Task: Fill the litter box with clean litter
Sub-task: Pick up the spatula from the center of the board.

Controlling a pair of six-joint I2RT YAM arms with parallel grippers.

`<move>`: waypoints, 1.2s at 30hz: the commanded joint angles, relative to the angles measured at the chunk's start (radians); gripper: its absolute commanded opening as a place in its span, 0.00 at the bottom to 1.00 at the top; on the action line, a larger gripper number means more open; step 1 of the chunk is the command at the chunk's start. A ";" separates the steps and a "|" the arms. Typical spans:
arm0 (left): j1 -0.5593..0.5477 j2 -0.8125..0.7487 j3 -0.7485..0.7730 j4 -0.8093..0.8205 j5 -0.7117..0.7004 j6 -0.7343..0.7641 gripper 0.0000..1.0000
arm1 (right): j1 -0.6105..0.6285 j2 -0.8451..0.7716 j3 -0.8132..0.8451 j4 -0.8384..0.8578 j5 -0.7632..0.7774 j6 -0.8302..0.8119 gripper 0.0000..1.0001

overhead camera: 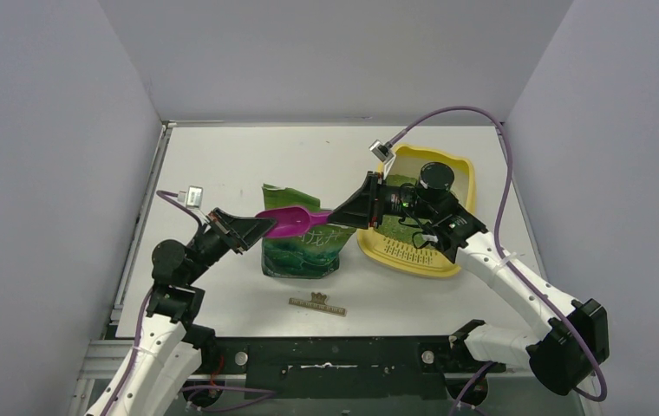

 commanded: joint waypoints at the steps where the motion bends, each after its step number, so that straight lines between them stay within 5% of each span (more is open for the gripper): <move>1: -0.001 0.017 0.027 0.042 0.014 0.036 0.00 | 0.014 -0.018 0.056 0.043 -0.028 -0.017 0.00; 5: 0.000 0.022 0.042 0.013 0.023 0.061 0.00 | 0.014 -0.031 0.064 0.018 -0.003 -0.025 0.00; 10: 0.000 0.001 0.102 -0.126 0.039 0.161 0.21 | 0.012 -0.060 0.143 -0.234 0.093 -0.137 0.00; 14: 0.001 -0.029 0.154 -0.254 0.028 0.259 0.49 | 0.003 -0.086 0.184 -0.380 0.145 -0.177 0.00; 20: 0.003 -0.064 0.186 -0.340 0.025 0.309 0.68 | -0.005 -0.137 0.223 -0.484 0.176 -0.217 0.00; 36: 0.003 -0.110 0.296 -0.658 -0.065 0.559 0.75 | -0.109 -0.167 0.444 -0.931 0.349 -0.436 0.00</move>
